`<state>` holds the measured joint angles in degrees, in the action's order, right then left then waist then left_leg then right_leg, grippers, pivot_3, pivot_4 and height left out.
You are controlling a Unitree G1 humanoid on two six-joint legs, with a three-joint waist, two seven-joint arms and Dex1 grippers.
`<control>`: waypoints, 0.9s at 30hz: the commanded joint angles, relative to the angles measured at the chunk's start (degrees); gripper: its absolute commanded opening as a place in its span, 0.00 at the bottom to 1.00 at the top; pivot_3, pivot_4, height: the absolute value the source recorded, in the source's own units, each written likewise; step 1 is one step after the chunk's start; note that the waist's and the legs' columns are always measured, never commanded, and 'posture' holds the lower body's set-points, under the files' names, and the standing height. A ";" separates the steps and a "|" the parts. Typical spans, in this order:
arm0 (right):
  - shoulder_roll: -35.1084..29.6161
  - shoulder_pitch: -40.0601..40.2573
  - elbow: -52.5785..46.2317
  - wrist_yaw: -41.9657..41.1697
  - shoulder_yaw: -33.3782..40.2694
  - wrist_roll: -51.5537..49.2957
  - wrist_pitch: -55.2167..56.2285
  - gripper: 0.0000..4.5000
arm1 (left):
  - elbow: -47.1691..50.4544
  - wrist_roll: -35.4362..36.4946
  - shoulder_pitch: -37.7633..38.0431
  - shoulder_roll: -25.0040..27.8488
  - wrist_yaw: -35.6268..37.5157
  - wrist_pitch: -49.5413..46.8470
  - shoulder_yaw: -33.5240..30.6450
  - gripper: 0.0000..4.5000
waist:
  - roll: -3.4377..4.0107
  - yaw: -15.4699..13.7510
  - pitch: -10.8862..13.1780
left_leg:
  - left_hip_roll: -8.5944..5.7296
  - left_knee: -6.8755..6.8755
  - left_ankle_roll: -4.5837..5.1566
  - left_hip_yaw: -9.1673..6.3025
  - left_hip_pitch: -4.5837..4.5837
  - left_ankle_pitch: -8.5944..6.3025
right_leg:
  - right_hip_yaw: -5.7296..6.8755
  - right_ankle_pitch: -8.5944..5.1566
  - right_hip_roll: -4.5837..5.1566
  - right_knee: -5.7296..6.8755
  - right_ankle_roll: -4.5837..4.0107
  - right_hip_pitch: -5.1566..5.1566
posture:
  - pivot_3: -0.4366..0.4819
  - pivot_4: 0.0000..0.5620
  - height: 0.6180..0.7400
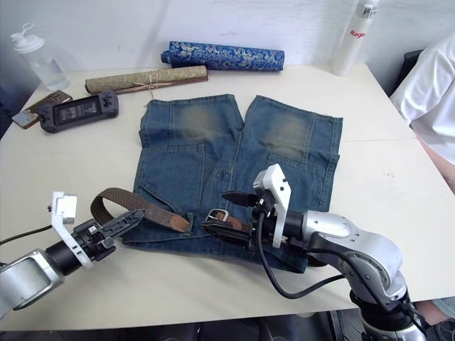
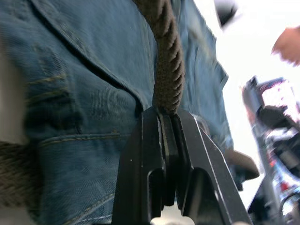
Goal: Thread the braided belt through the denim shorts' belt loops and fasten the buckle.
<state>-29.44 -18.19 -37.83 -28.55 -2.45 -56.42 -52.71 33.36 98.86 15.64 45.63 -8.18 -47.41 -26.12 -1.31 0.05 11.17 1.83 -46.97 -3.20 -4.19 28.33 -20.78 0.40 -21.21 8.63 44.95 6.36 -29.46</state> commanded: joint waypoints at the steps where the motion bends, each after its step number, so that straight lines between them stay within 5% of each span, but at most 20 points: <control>1: 0.77 0.20 -2.50 0.52 -0.25 -1.09 0.95 0.98 | 4.51 -4.37 0.67 0.65 -1.07 1.08 0.45 0.00 | 0.01 -0.03 0.00 | 0.00 0.00 0.00 0.00 0.00 0.00 | 0.00 0.00 0.00 0.00 0.00 0.00 | 0.48 0.27 0.22; 27: 1.73 0.17 -1.83 0.35 -1.17 -1.34 1.31 0.98 | 11.56 -6.94 -1.73 2.03 -8.44 5.04 3.29 0.00 | 0.01 -0.06 0.01 | 0.00 0.00 0.00 0.00 0.00 0.00 | 0.00 0.01 0.00 0.00 0.02 0.01 | 0.48 0.27 0.22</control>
<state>-28.16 -18.09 -37.84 -27.96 -4.06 -56.64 -52.60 42.59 91.73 14.11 47.19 -16.28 -43.25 -23.04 -1.30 -0.01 11.18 1.83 -46.97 -3.20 -4.19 28.34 -20.78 0.39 -21.19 8.63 44.95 6.38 -29.45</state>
